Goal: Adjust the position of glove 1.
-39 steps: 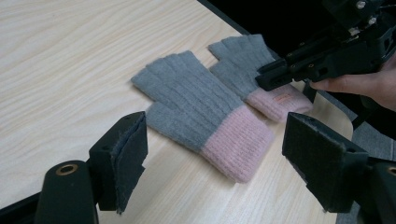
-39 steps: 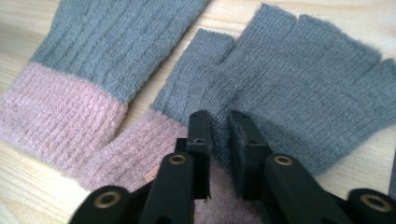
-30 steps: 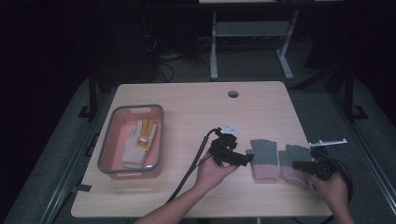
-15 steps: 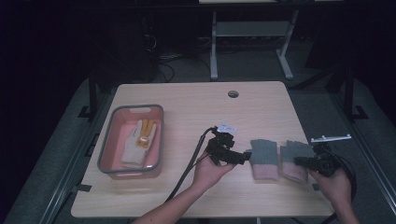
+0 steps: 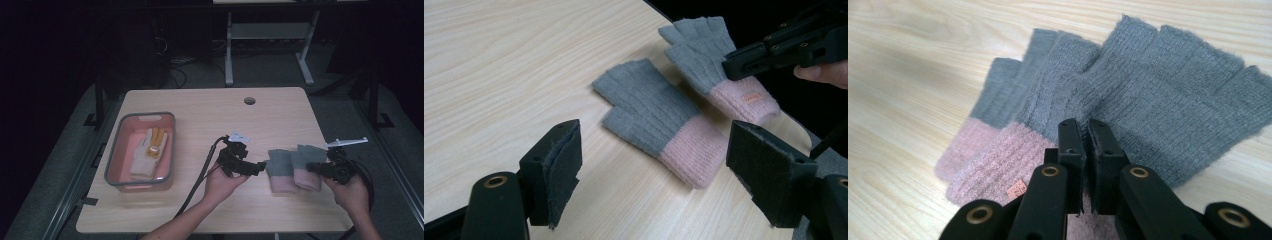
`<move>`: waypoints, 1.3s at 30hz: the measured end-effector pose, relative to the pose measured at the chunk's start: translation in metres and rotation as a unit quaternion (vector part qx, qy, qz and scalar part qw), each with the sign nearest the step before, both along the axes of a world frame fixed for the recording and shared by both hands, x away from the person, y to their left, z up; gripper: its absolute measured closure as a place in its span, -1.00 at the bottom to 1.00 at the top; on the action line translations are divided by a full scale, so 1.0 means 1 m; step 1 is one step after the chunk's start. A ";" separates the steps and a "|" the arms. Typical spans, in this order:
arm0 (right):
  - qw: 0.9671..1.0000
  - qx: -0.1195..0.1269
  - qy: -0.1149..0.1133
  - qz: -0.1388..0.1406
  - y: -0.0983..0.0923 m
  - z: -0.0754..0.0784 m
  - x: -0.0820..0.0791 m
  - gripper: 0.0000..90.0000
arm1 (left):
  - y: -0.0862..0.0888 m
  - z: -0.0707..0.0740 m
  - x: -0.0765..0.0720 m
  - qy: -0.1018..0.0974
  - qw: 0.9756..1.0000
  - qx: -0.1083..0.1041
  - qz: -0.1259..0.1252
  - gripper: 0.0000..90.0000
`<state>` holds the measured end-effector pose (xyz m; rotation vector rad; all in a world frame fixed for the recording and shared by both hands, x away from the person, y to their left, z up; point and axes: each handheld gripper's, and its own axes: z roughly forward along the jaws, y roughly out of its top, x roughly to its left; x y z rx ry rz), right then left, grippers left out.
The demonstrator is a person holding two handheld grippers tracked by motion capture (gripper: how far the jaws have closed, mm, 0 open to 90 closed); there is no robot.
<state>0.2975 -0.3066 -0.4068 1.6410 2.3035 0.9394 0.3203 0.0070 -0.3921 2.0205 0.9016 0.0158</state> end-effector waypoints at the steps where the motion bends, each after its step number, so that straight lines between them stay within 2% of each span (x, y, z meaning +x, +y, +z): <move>1: 1.000 0.001 -0.001 0.004 0.003 0.000 0.001 0.91 | 0.001 -0.001 0.000 0.001 1.000 -0.001 0.000 -0.50; 14: 0.999 0.000 0.006 0.047 0.043 -0.007 0.013 0.90 | 0.006 -0.008 0.001 0.014 1.000 -0.001 0.007 -0.50; 22: 0.998 -0.013 0.015 0.059 0.055 -0.011 0.019 0.90 | 0.007 -0.011 0.001 0.020 1.000 -0.003 0.010 -0.50; 29: 0.997 -0.014 0.021 0.067 0.055 -0.020 0.021 0.87 | 0.000 -0.018 0.001 0.034 0.999 -0.004 0.005 -0.50; 31: 0.998 -0.008 0.020 0.066 0.055 -0.020 0.021 0.83 | -0.003 -0.020 0.001 0.041 0.999 -0.005 0.004 -0.49; 39: 0.999 0.024 0.015 0.043 0.037 -0.015 0.018 0.46 | -0.020 -0.029 0.001 0.072 0.997 -0.003 0.003 -0.39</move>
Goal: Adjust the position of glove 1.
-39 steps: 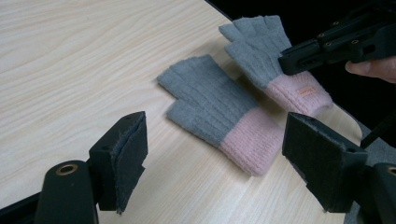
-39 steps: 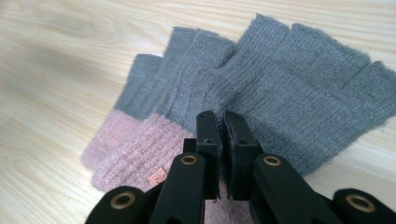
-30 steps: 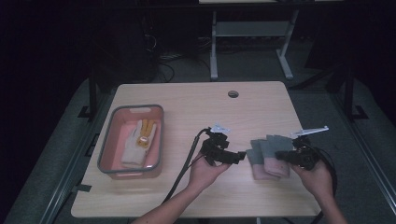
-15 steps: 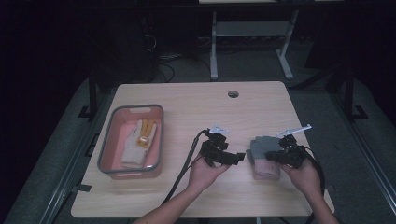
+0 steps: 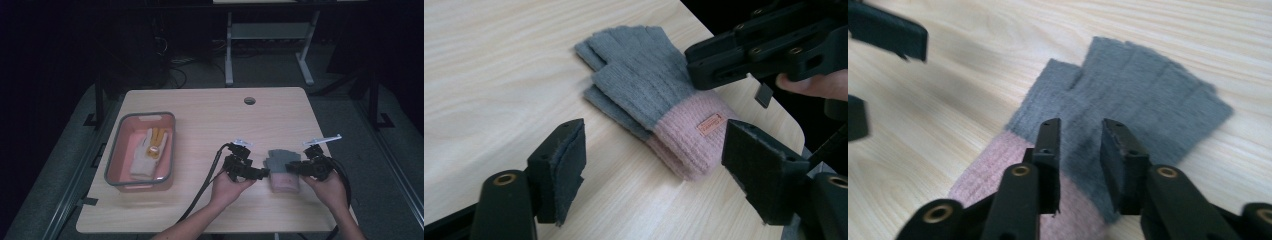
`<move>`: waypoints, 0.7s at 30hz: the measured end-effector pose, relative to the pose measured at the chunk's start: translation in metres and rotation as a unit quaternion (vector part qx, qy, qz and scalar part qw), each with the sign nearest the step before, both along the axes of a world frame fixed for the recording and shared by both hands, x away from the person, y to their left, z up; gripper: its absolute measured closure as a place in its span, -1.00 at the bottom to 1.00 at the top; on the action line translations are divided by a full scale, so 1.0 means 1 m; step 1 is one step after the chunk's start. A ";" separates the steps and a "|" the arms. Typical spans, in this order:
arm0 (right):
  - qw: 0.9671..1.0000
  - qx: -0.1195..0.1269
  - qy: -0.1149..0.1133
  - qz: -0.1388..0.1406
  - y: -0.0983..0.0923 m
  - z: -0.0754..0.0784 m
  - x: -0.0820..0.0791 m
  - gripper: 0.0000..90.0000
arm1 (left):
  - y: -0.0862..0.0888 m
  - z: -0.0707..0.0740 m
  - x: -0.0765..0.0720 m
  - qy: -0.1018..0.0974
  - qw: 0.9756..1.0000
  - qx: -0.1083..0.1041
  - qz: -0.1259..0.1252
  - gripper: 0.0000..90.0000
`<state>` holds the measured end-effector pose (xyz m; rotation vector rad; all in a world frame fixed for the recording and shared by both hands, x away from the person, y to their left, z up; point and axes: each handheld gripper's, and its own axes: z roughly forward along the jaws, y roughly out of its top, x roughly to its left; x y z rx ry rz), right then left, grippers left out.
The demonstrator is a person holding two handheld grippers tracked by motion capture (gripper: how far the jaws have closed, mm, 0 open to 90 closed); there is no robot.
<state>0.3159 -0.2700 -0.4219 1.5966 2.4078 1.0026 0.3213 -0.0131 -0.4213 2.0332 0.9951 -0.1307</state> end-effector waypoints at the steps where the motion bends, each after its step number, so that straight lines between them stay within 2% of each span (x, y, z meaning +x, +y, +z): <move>1: 1.000 0.005 0.001 -0.004 -0.003 0.000 0.000 0.42 | -0.002 -0.002 0.000 0.006 1.000 0.000 -0.002 -0.37; 5: 1.000 0.017 0.006 -0.022 -0.014 -0.002 -0.002 0.22 | -0.012 -0.011 0.002 0.042 0.999 -0.015 0.001 -0.29; 8: 0.999 0.030 0.007 -0.030 -0.020 -0.004 -0.003 0.11 | -0.019 -0.019 0.003 0.070 0.997 -0.019 0.000 -0.28; 17: 0.997 0.058 0.030 -0.044 -0.031 -0.013 -0.004 0.02 | -0.034 -0.036 0.001 0.100 0.995 -0.021 0.003 -0.23; 21: 0.996 0.066 0.040 -0.047 -0.033 -0.018 -0.005 0.02 | -0.037 -0.040 0.001 0.106 0.994 -0.016 0.004 -0.21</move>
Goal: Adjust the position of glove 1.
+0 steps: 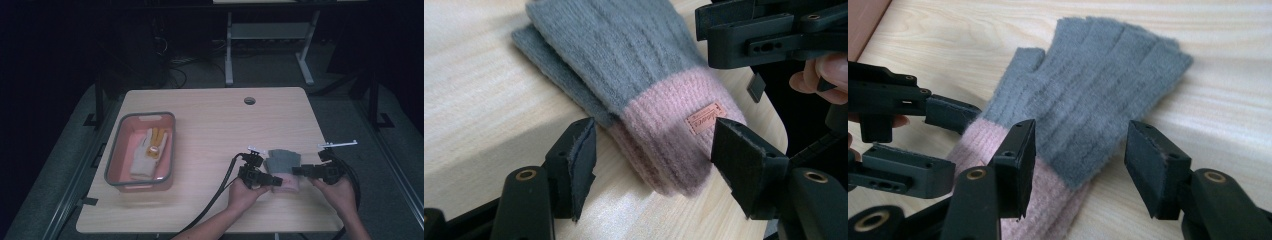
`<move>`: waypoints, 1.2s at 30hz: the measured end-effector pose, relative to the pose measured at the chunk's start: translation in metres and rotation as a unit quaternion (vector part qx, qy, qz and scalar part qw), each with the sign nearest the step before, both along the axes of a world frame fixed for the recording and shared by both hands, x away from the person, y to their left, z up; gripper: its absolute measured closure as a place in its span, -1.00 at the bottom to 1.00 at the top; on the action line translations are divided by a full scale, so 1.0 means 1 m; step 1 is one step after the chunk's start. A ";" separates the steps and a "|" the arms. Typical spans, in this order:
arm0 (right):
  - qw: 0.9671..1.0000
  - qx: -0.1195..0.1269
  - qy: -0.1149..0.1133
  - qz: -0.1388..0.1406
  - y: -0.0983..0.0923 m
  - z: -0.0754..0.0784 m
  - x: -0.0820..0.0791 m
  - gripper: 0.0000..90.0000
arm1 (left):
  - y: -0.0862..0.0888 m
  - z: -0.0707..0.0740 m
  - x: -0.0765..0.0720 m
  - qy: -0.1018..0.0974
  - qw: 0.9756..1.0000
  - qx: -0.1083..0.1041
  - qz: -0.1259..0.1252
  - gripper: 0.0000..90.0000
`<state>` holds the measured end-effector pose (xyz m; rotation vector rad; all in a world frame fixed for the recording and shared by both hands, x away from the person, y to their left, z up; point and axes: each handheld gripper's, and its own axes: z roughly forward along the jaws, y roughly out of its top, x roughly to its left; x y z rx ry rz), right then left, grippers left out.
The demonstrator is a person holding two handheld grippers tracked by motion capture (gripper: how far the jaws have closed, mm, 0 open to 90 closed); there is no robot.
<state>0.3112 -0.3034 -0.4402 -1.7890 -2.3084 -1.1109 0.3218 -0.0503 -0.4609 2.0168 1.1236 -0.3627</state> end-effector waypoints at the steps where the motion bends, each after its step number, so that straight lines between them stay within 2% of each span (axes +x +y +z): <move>1: 1.000 0.007 0.005 -0.003 -0.001 -0.002 0.000 0.02 | 0.000 -0.001 0.000 0.003 1.000 0.000 0.000 -0.19; 6: 1.000 0.024 0.011 -0.009 -0.001 -0.010 -0.001 0.02 | -0.002 -0.005 0.001 0.012 1.000 0.000 0.002 -0.16; 13: 0.999 0.031 0.017 -0.011 0.000 -0.017 -0.002 0.03 | -0.005 -0.006 0.000 0.020 1.000 -0.009 0.007 -0.09; 17: 0.998 0.050 0.024 -0.020 -0.001 -0.024 -0.003 0.05 | -0.006 -0.007 0.000 0.022 1.000 -0.009 0.010 -0.04; 20: 0.997 0.070 0.025 -0.026 -0.002 -0.028 -0.005 0.11 | -0.006 -0.007 0.000 0.027 0.999 -0.013 0.017 0.01; 23: 0.996 0.079 0.025 -0.032 -0.001 -0.029 -0.007 0.17 | -0.006 -0.008 0.001 0.024 1.000 -0.011 0.016 0.08; 27: 0.993 0.103 0.034 -0.038 0.000 -0.032 -0.007 0.34 | -0.006 -0.009 0.002 0.028 0.999 -0.017 0.024 0.15; 36: 0.993 0.109 0.025 -0.041 0.002 -0.028 -0.007 0.55 | -0.001 -0.010 0.005 0.029 0.998 -0.038 0.027 0.31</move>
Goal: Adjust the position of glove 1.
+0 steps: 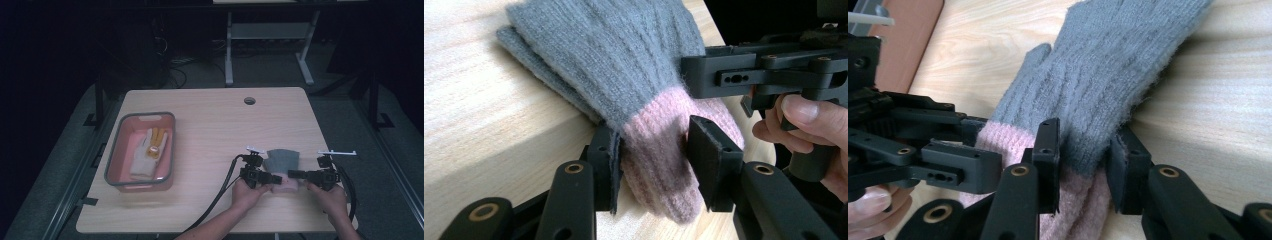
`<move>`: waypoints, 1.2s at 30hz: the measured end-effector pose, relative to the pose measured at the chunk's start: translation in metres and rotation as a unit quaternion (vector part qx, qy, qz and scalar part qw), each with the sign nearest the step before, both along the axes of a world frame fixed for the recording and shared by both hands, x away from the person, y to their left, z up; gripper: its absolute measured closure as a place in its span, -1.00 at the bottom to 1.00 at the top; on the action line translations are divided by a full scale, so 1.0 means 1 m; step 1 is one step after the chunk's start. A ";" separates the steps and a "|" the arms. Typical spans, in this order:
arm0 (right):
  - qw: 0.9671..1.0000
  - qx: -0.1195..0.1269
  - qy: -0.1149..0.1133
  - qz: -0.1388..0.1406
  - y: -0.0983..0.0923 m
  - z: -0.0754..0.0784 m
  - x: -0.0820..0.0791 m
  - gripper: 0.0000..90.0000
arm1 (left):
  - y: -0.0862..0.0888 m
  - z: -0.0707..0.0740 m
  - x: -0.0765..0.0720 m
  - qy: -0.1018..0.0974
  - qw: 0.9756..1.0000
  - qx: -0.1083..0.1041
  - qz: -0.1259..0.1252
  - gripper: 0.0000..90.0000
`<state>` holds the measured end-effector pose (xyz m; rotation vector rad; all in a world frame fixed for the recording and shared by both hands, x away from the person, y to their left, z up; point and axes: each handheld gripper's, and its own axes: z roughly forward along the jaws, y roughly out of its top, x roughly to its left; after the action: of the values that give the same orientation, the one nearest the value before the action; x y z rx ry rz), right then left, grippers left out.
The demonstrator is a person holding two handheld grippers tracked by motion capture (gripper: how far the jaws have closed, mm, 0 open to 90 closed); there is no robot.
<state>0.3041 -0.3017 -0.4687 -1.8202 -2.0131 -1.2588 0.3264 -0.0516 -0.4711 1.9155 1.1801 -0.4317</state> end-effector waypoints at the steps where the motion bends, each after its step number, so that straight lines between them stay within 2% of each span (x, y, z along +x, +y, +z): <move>1: 1.000 0.001 0.000 -0.001 0.000 0.000 0.000 0.55 | 0.001 0.000 0.000 0.001 1.000 -0.002 0.001 0.32; 12: 1.000 0.013 -0.009 0.001 0.013 0.011 0.003 0.58 | 0.017 0.006 0.003 -0.005 1.000 -0.014 0.010 0.34; 36: 0.997 0.039 -0.052 0.040 0.066 0.052 0.024 0.59 | 0.080 0.051 0.008 -0.053 0.998 -0.024 0.039 0.37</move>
<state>0.3281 -0.2354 -0.4171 -1.6560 -2.0357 -1.4137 0.3349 0.0286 -0.4198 1.8231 1.1603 -0.3096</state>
